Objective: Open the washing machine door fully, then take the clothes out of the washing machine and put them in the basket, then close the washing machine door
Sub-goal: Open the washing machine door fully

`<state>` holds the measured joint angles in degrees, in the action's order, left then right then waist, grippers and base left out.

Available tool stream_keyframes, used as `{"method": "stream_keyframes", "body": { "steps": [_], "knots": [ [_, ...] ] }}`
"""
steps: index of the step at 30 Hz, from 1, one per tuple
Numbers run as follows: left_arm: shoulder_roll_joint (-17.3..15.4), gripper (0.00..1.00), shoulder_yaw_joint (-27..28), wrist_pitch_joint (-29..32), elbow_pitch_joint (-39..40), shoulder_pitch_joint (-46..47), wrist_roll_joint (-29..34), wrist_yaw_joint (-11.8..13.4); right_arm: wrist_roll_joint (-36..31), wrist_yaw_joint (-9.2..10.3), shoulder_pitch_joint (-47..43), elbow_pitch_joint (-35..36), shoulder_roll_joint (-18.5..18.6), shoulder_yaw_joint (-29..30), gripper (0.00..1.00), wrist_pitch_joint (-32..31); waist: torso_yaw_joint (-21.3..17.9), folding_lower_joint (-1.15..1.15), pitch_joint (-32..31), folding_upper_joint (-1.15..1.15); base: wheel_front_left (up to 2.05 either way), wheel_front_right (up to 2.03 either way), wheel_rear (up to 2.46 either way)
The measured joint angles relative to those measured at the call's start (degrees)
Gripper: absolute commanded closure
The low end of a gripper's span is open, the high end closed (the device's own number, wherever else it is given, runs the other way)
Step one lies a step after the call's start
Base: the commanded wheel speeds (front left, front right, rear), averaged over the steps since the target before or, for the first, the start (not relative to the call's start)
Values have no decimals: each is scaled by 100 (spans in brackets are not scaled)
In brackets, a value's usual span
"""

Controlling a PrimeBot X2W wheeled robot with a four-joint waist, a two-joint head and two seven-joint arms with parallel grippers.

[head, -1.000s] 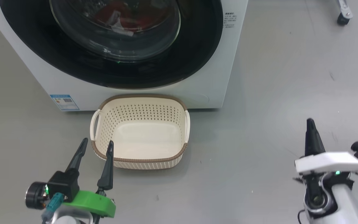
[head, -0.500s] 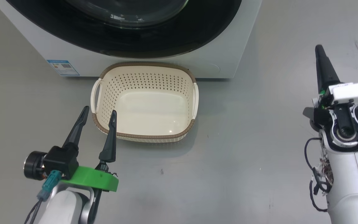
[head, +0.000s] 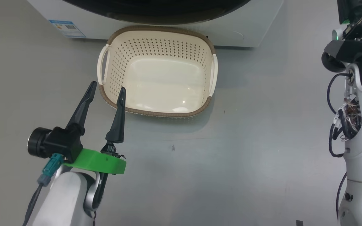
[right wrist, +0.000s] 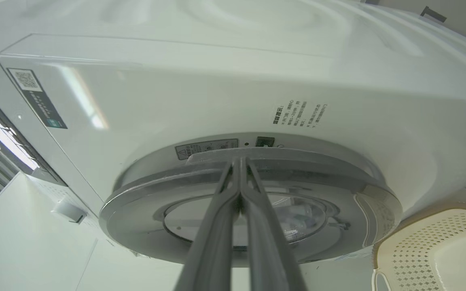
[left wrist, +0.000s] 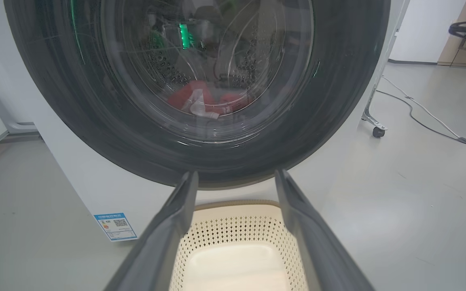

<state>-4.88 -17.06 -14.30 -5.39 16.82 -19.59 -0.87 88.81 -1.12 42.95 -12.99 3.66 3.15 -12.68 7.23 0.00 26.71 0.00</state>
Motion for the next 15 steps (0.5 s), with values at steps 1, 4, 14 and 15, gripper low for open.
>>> {"method": "stream_keyframes", "body": {
  "steps": [1,4,14,15],
  "knots": [
    [3,0,-15,-8,-9,39,0,-15,1,23,83,-32,30,0,100,-46,32,0,51,0,0,0,0],
    [37,0,-93,-14,-66,148,2,-104,32,59,302,-118,207,5,100,-201,150,0,162,0,0,0,0],
    [88,0,-159,-14,-141,313,40,-210,33,303,1043,-483,615,-168,100,-739,443,0,481,0,0,0,0],
    [93,0,-165,-14,-151,334,47,-234,33,339,1100,-522,654,-178,100,-789,467,0,503,0,0,0,0]
  ]
}}
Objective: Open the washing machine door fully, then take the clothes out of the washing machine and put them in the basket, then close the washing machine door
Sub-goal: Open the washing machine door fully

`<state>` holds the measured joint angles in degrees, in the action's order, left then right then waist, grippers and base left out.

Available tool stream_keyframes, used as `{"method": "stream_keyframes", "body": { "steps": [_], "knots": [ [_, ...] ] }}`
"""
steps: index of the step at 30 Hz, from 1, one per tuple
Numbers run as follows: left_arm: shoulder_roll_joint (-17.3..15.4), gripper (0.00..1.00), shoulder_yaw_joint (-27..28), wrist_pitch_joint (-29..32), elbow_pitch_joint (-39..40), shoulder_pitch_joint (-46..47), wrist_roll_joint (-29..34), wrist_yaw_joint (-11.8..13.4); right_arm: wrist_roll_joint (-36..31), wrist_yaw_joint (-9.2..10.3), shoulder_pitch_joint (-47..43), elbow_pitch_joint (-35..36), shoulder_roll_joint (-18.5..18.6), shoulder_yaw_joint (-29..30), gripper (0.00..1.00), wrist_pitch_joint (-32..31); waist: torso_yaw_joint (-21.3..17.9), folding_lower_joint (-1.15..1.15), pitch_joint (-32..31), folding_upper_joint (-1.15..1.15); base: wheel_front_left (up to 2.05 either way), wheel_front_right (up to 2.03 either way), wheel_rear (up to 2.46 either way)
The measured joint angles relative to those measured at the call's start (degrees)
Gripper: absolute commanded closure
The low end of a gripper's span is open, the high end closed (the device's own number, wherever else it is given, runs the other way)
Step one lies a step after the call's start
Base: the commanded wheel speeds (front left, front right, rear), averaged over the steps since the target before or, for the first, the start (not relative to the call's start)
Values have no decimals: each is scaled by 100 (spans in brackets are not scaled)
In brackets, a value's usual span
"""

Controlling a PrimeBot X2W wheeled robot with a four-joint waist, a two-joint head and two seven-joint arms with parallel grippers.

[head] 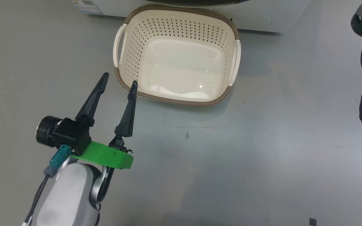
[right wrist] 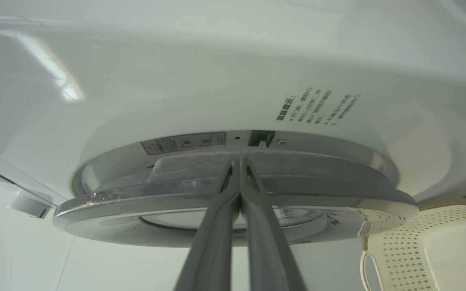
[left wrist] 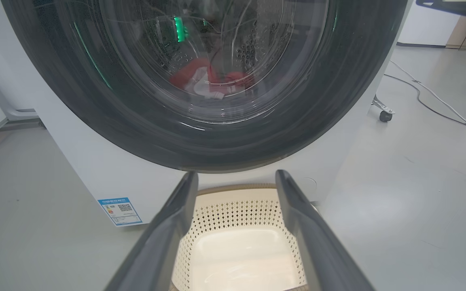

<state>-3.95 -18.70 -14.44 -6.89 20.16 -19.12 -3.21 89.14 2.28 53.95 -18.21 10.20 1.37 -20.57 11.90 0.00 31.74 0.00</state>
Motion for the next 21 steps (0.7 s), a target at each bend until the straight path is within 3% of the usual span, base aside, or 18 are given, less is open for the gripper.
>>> {"method": "stream_keyframes", "body": {
  "steps": [21],
  "knots": [
    [111,0,-29,-1,-148,207,51,-111,4,198,1074,-659,241,-110,100,-489,357,0,242,0,0,0,0]
  ]
}}
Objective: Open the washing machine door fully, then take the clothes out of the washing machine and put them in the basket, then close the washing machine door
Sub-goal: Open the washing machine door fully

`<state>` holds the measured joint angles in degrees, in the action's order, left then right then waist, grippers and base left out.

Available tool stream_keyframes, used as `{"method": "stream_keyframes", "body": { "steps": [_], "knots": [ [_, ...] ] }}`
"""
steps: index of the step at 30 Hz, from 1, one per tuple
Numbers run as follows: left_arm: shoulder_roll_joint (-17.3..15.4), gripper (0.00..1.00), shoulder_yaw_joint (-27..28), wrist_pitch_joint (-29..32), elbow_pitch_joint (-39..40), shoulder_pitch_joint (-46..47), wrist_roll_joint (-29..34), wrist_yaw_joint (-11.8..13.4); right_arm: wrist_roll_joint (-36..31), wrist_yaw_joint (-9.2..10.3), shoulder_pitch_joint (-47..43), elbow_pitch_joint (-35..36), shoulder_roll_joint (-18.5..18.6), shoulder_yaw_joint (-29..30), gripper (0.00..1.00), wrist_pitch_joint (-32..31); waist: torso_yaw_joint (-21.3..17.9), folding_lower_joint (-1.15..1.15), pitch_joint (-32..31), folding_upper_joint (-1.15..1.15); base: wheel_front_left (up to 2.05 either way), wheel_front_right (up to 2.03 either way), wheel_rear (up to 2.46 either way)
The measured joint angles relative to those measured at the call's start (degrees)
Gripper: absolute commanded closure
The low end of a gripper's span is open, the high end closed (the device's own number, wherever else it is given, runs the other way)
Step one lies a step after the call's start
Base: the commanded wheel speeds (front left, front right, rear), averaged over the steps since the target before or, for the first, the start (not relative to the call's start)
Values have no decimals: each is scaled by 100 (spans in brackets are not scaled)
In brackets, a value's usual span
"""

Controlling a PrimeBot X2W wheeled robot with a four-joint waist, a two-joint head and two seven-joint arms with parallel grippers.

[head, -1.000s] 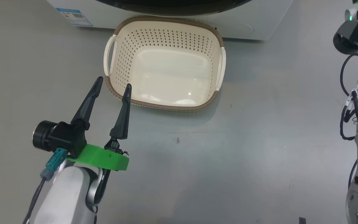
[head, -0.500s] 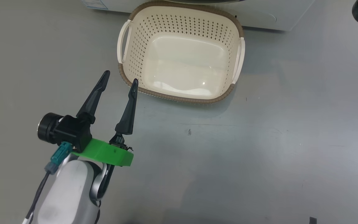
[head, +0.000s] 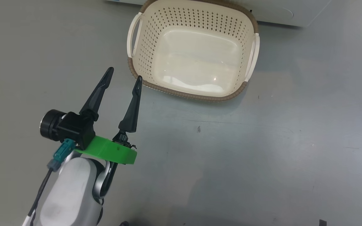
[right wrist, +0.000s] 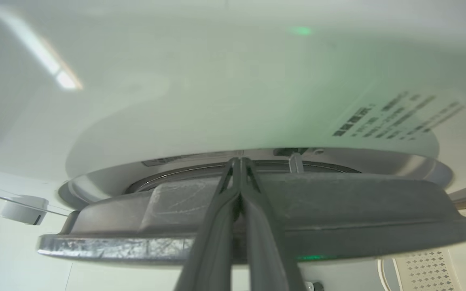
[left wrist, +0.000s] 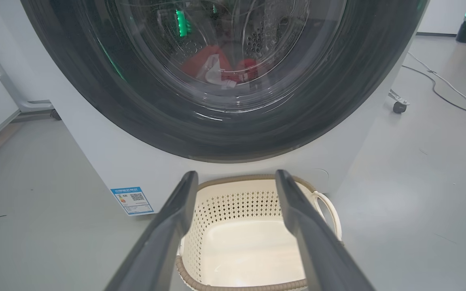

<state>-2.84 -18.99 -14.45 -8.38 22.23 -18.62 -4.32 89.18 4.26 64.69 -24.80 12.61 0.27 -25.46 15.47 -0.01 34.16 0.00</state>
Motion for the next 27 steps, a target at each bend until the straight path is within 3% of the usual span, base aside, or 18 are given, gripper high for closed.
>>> {"method": "stream_keyframes", "body": {
  "steps": [14,27],
  "knots": [
    [24,0,48,0,-45,39,9,-7,130,94,296,-367,141,-97,100,-466,34,0,50,0,0,0,0],
    [43,0,185,0,-129,114,75,-8,237,18,331,-505,277,-303,100,-1023,-33,0,14,0,0,0,0]
  ]
}}
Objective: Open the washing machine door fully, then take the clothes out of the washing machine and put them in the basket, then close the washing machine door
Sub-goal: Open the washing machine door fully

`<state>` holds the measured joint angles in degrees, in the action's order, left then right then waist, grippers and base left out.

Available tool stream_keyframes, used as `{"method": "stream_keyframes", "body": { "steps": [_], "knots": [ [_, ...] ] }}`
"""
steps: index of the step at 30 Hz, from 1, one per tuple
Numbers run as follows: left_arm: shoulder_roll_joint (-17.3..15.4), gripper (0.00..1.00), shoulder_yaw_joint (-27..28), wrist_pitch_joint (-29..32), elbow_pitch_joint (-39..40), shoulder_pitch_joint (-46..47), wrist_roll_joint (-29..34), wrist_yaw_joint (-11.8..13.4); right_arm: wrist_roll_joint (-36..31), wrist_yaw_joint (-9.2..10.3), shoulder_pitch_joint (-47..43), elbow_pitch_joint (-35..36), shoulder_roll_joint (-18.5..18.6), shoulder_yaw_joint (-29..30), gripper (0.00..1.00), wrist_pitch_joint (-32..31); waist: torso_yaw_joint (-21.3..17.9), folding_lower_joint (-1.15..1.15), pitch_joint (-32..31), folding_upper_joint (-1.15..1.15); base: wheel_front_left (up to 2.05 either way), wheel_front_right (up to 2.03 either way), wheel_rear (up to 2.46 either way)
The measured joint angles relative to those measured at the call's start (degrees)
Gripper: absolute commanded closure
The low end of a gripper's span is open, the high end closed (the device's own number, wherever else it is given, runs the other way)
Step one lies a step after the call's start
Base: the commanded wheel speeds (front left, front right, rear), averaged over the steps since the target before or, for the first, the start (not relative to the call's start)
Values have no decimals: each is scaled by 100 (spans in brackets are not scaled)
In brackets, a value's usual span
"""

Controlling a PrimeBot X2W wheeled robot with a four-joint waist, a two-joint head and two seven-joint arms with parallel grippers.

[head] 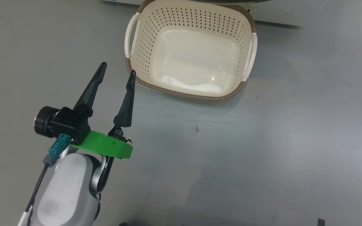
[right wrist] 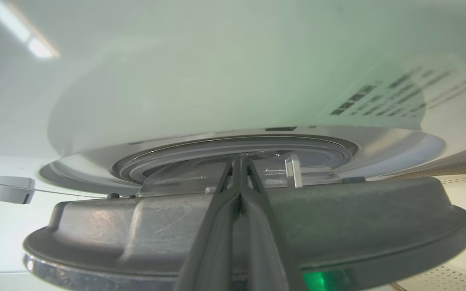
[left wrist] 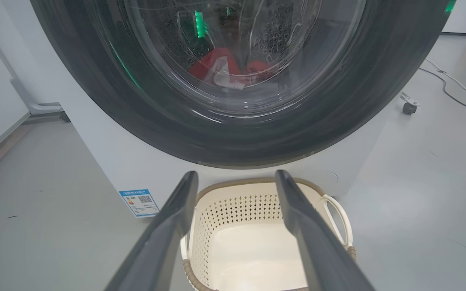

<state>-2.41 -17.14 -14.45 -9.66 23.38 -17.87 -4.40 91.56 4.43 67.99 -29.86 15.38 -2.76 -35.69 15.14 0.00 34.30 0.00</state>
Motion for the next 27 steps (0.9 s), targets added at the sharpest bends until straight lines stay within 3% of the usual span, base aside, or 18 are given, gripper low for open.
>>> {"method": "stream_keyframes", "body": {
  "steps": [9,27],
  "knots": [
    [8,0,48,0,-79,8,143,0,4,-149,-75,-94,-81,-181,100,-260,-114,0,-101,0,0,0,0],
    [16,0,171,0,-289,-120,224,0,288,-744,-1049,-182,-472,-483,100,-876,-278,0,-643,0,0,0,0]
  ]
}}
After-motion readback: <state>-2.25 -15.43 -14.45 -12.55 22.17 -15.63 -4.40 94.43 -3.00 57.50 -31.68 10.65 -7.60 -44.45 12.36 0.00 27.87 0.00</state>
